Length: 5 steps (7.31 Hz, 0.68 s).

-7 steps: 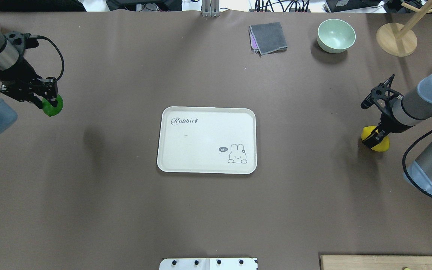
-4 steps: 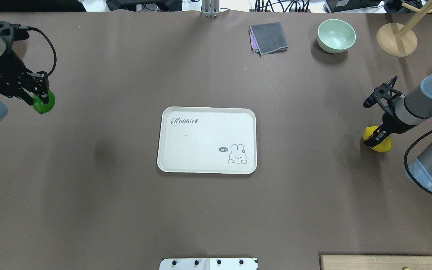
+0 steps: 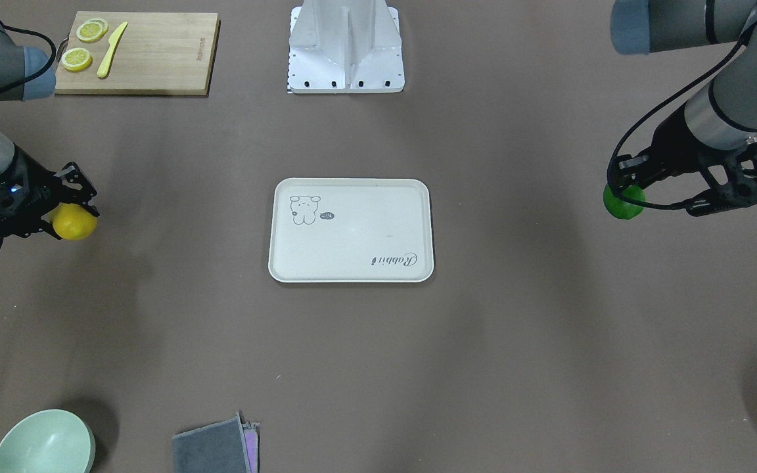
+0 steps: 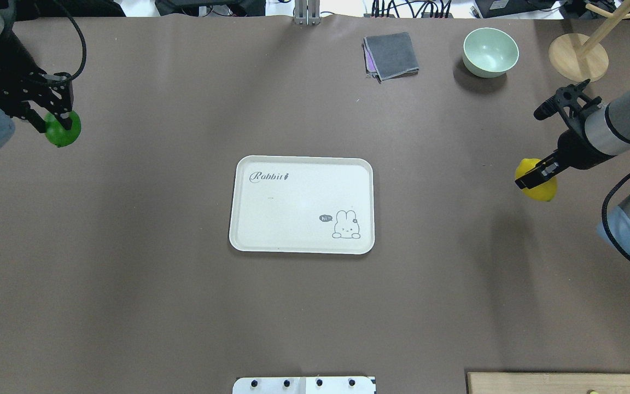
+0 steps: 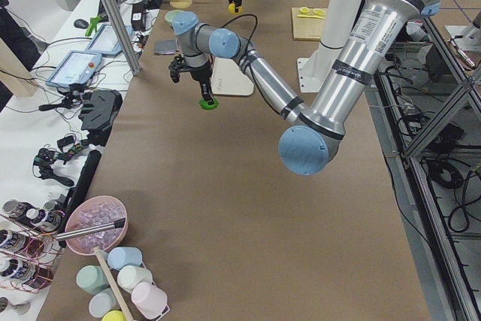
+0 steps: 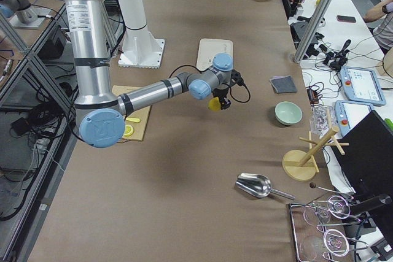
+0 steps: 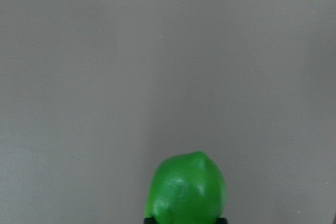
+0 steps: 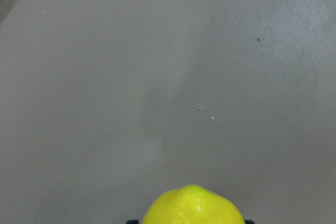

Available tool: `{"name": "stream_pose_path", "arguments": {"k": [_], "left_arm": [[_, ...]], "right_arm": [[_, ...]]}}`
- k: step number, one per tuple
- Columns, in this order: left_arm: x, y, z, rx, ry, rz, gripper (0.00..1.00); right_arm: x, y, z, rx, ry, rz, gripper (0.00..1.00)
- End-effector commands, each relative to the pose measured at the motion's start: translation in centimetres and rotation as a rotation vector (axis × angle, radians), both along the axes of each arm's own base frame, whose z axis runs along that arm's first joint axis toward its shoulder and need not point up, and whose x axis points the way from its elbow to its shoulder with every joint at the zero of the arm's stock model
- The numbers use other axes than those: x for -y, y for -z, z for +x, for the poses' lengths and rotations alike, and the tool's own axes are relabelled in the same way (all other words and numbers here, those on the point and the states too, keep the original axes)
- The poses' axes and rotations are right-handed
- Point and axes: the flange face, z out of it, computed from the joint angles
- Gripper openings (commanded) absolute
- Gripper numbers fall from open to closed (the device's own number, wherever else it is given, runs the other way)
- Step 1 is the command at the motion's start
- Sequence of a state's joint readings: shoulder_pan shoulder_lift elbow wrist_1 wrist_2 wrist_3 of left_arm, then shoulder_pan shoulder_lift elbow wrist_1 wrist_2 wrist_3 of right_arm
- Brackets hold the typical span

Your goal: Place all lemons on tray

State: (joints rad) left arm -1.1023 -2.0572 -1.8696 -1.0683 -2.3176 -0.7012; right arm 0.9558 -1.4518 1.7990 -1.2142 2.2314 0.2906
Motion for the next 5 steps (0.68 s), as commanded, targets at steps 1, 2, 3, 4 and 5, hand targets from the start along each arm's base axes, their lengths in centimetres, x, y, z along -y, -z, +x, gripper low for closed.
{"name": "stream_pose_path", "arguments": {"k": [1, 2, 3, 4, 5], "left_arm": [[1.6, 2.8, 1.3, -0.002, 0.05, -0.04, 0.0], [1.2, 4.3, 3.3, -0.003, 0.061, -0.064, 0.0], [1.4, 4.9, 5.0, 0.003, 0.068, -0.091, 0.0], [2.3, 6.5, 7.3, 0.008, 0.077, -0.118, 0.0], [2.3, 7.4, 8.5, 0.01, 0.084, -0.133, 0.0]], "right_arm": [[0.1, 7.1, -4.5, 0.1, 0.04, 0.116, 0.19], [-0.5, 8.0, -6.2, 0.137, 0.047, 0.195, 0.19], [-1.1, 8.3, -7.1, 0.185, 0.056, 0.257, 0.19], [-1.1, 9.3, -8.4, 0.226, 0.07, 0.3, 0.19], [-1.2, 11.2, -9.7, 0.248, 0.075, 0.337, 0.19]]}}
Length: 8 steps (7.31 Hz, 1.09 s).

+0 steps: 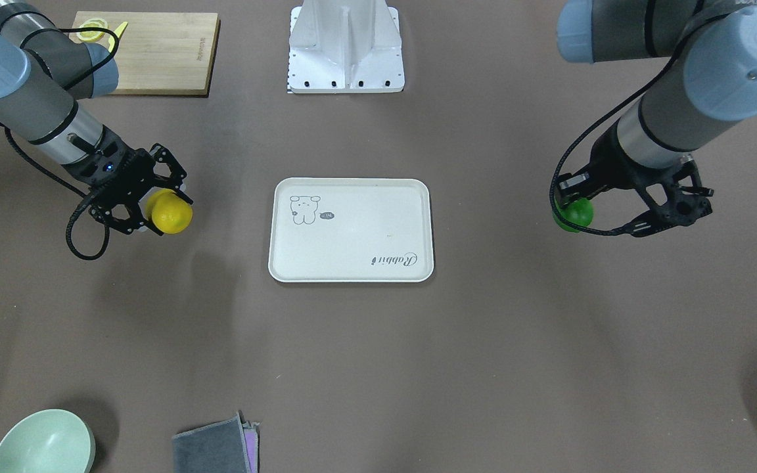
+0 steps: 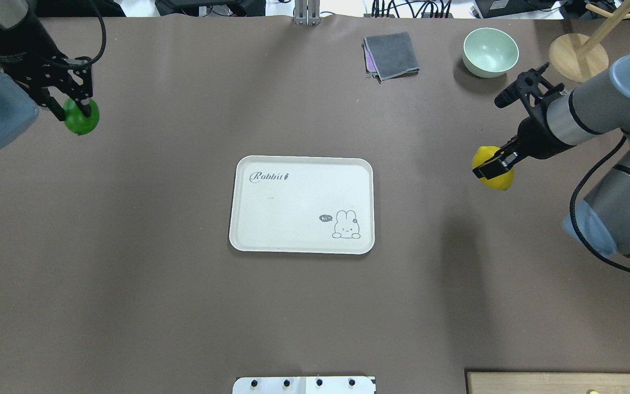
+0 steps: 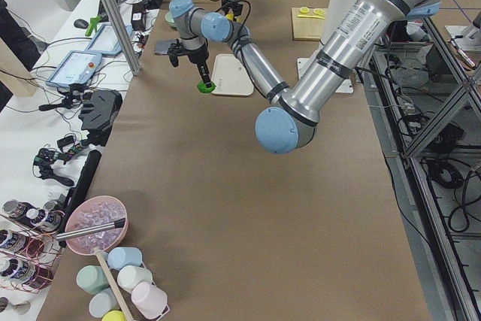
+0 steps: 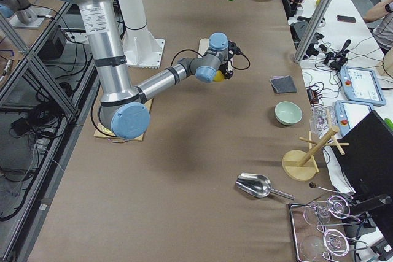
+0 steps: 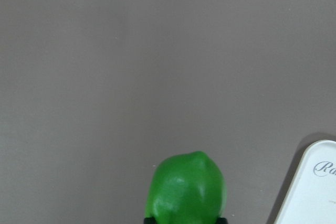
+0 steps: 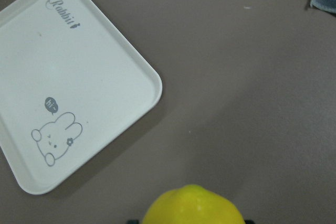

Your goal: Place all lemons on tray

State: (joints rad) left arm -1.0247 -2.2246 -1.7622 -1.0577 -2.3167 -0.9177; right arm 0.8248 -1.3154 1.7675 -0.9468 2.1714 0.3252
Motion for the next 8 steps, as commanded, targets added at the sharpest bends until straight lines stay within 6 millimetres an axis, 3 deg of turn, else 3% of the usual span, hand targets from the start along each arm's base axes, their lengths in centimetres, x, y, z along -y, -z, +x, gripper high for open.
{"name": "stream_pose_path", "arguments": {"k": [1, 2, 4, 7, 8], "left_arm": [[0.0, 2.5, 2.7, 0.0, 0.021, -0.035, 0.0], [-0.4, 3.4, 3.8, 0.0, 0.027, -0.046, 0.0], [-0.4, 3.5, 3.9, -0.004, 0.027, -0.044, 0.0], [-0.4, 4.0, 7.0, -0.027, 0.058, -0.062, 0.0], [-0.7, 4.6, 8.5, -0.026, 0.05, -0.071, 0.0]], "right_arm": [[-0.8, 4.9, -4.4, 0.067, 0.004, 0.112, 0.19], [-2.0, 7.2, -7.5, 0.074, -0.031, 0.168, 0.19], [-2.2, 8.9, -10.2, 0.076, -0.048, 0.195, 0.2], [-3.7, 8.2, -14.6, 0.039, -0.062, 0.208, 0.25], [-4.0, 8.3, -15.2, 0.036, -0.066, 0.212, 0.28]]}}
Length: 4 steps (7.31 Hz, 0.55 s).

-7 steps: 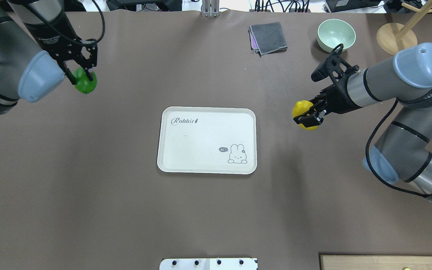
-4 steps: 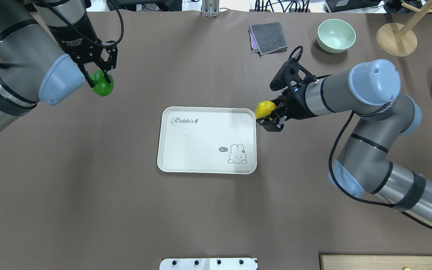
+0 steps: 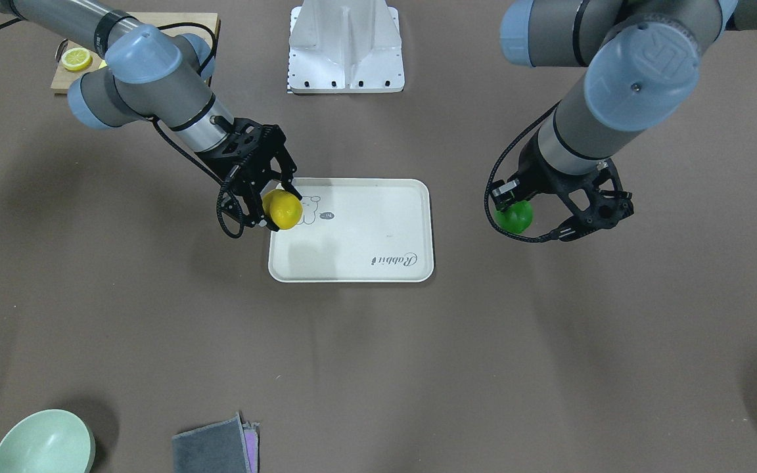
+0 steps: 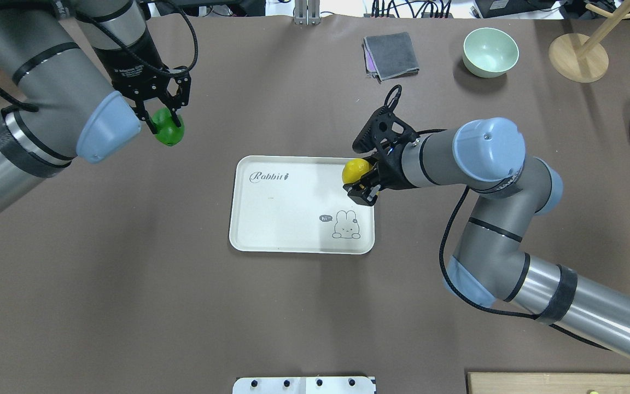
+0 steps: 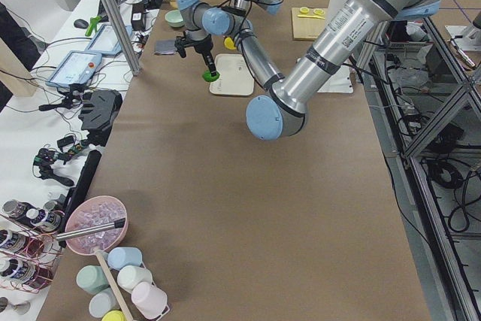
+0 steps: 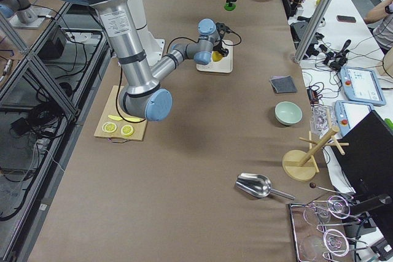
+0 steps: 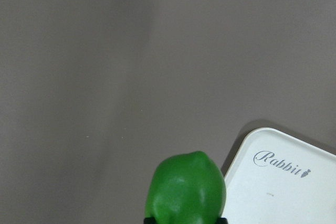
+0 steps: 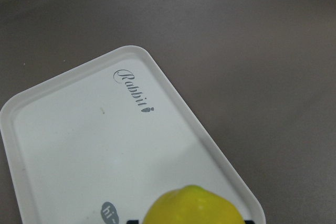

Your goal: Place all lemons on tray

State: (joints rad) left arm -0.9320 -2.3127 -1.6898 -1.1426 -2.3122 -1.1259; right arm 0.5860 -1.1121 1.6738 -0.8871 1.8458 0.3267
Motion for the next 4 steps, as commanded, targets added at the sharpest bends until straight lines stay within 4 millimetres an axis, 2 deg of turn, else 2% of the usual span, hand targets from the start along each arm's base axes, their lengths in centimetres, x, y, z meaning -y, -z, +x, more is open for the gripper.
{"name": "stream_pose_path", "arguments": {"k": [1, 2, 3, 4], "left_arm": [[-0.8, 1.5, 3.6, -0.003, -0.011, -0.022, 0.0], [-1.3, 1.9, 4.9, 0.016, -0.007, -0.013, 0.0], [-1.5, 2.3, 6.4, 0.029, -0.007, 0.012, 0.0], [-1.6, 3.0, 7.7, 0.018, 0.013, -0.003, 0.0]], "right_arm": [[-0.4, -0.9, -1.6, -0.023, -0.003, -0.004, 0.34], [-0.2, -1.8, -2.1, -0.04, -0.001, -0.013, 0.45], [-0.2, -1.8, -2.1, -0.04, -0.001, -0.013, 0.52], [-0.2, -1.6, -2.2, -0.037, -0.002, -0.013, 0.74]]}}
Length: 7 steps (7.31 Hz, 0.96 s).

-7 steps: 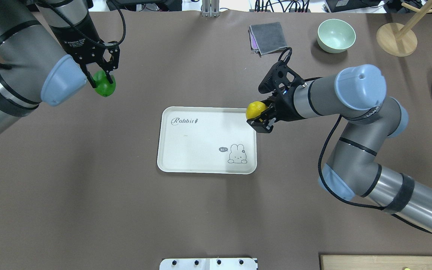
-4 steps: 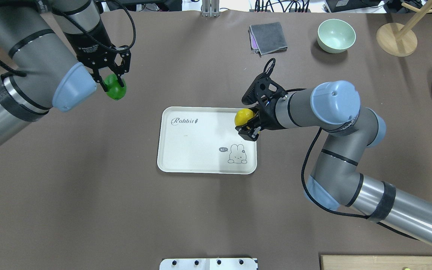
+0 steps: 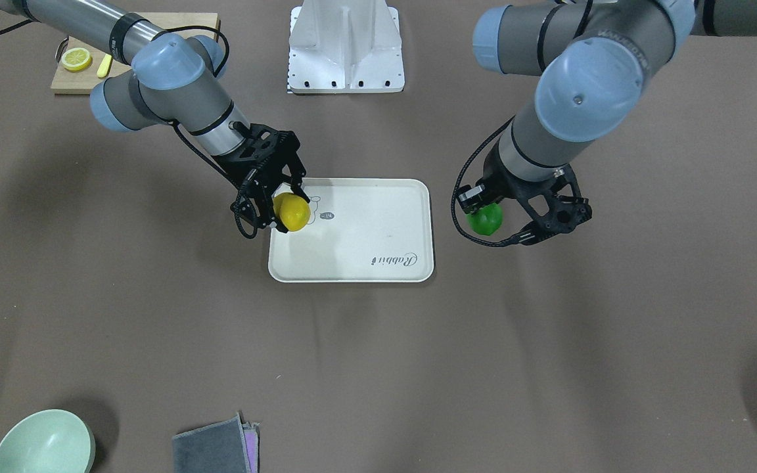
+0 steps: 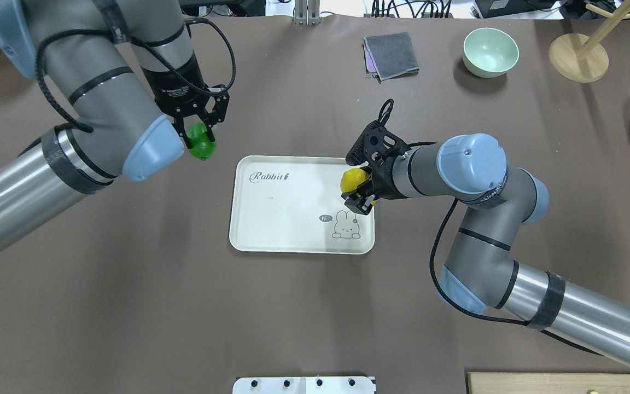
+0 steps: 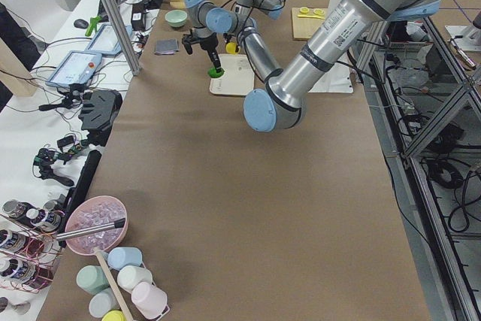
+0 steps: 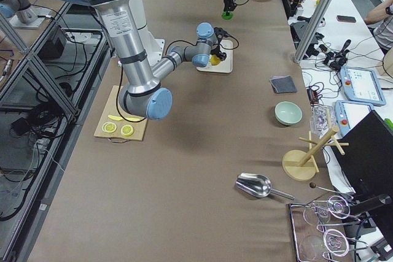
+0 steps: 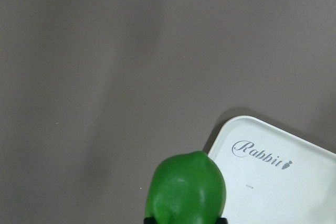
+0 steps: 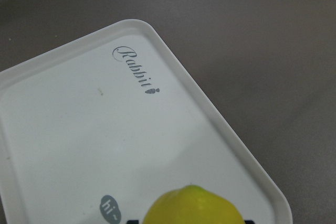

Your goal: Place all lemons on tray

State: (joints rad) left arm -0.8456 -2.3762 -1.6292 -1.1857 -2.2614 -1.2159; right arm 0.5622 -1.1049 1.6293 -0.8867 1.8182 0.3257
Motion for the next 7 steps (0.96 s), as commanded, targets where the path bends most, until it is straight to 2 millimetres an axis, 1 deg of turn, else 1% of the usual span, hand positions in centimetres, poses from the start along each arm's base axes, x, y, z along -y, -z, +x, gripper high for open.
{"name": "stream_pose_path", "arguments": {"k": [1, 2, 3, 4, 5, 6, 7], "left_arm": [[-0.5, 0.8, 2.7, -0.008, 0.015, -0.003, 0.0], [-0.4, 1.2, 3.0, -0.01, 0.015, -0.003, 0.0], [-0.5, 1.1, 3.3, -0.008, 0.012, -0.006, 0.0], [-0.8, 1.4, 4.0, 0.0, 0.02, -0.01, 0.0], [-1.0, 2.0, 6.1, -0.005, 0.047, -0.006, 0.0], [-1.0, 1.8, 8.2, -0.014, 0.08, -0.037, 0.0], [-1.4, 1.3, 9.7, -0.005, 0.086, -0.022, 0.0]], "right_arm": [[0.1, 0.3, -0.3, 0.002, 0.0, 0.0, 0.91], [0.3, 0.3, -0.2, 0.002, -0.003, 0.0, 0.93], [0.8, 0.4, 0.3, 0.003, -0.014, 0.0, 0.95], [1.7, 0.5, 1.1, 0.006, -0.027, -0.003, 0.95], [3.1, 0.6, 2.7, 0.013, -0.052, -0.017, 0.95], [4.4, 0.5, 4.5, 0.044, -0.056, -0.116, 0.95], [6.0, -0.1, 6.9, 0.052, -0.042, -0.185, 0.97]]}}
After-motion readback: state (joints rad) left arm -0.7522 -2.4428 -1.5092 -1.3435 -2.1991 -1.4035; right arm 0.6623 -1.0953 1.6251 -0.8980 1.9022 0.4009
